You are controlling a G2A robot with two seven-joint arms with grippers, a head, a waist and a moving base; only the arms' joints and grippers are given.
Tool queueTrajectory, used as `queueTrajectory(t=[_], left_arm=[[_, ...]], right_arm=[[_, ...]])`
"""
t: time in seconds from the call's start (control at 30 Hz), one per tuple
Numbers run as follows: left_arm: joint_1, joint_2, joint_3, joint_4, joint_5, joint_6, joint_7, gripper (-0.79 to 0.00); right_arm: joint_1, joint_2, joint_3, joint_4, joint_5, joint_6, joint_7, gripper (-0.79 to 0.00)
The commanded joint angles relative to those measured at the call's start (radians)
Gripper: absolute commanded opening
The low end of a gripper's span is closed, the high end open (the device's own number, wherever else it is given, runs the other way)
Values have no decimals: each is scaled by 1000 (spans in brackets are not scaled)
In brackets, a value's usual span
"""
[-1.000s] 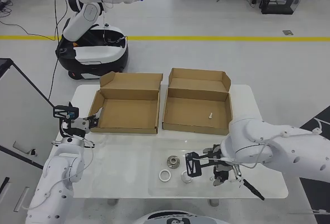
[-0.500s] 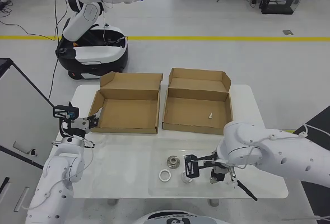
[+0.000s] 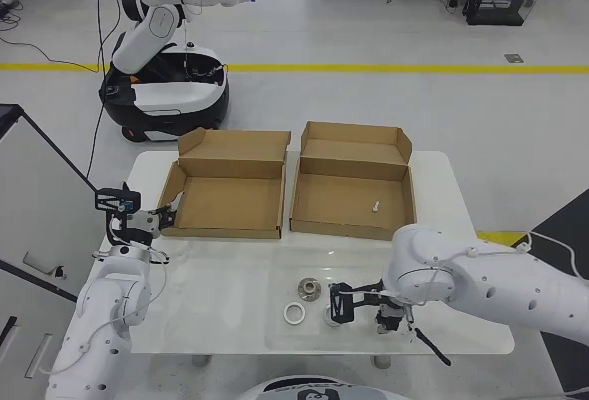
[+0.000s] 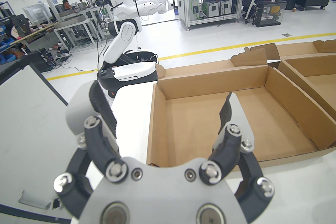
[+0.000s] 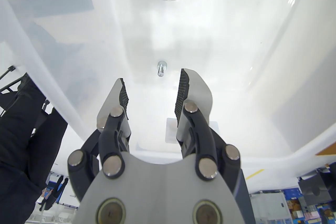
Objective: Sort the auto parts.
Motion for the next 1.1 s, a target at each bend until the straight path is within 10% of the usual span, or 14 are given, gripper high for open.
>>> queueTrajectory(t=[0.0, 1.07], left_arm=[[0, 0, 0, 0, 0, 0, 0, 0], [0, 0, 0, 0, 0, 0, 0, 0]], right_arm=[[-2, -3, 0, 3, -4, 5, 5, -382], [-51, -44, 0, 83, -46, -5, -5, -505]])
